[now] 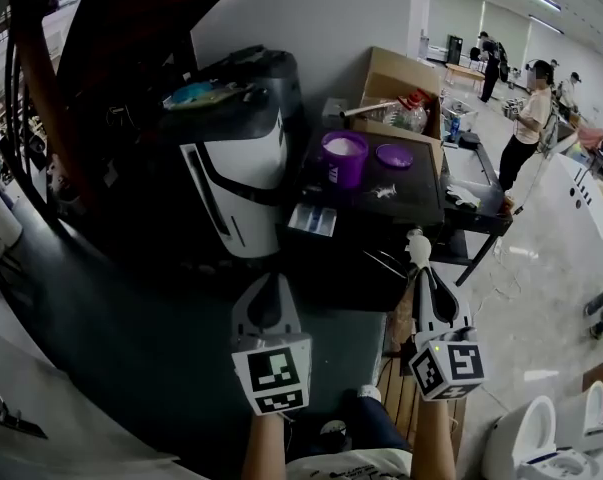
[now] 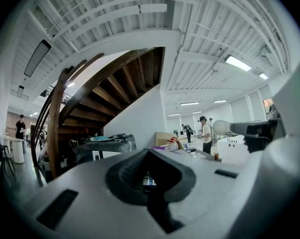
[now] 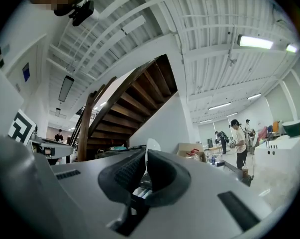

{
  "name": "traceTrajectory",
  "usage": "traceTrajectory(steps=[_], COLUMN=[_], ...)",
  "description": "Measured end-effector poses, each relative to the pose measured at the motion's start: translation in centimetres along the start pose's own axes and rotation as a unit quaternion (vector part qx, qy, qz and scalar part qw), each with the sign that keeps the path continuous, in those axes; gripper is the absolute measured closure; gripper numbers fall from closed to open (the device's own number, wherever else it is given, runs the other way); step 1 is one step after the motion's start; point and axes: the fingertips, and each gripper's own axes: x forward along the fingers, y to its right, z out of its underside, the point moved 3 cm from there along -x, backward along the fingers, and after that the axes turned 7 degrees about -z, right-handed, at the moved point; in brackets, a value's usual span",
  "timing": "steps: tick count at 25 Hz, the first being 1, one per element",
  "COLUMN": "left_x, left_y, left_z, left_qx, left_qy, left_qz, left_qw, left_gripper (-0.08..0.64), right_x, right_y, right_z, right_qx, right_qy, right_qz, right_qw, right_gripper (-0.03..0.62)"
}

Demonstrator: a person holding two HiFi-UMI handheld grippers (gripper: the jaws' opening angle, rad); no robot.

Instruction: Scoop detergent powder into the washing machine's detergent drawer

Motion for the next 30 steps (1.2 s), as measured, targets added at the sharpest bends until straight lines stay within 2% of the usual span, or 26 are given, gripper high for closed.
traceTrajectory(steps=[14, 30], left_x=[5.9, 21.8], left_y=[-0.3, 0.4], left_z=[1.6, 0.4], left_qx=[-0.01, -0.015], left_qy=[-0.021, -0.029], left_qz=[-0.013, -0.064], left_qw=[0.9997, 0.9974], left_gripper=[0.558, 0.558], right_x=[6.3, 22.9], right_y=[2.2, 9.4], right_z=[1.8, 2.9], right_qx=[-0.001, -0.01], right_qy=[-0.016, -0.025], right_qz=[-0.013, -0.073], right_qw=[1.0, 0.997], right_gripper=[0.572, 0.572])
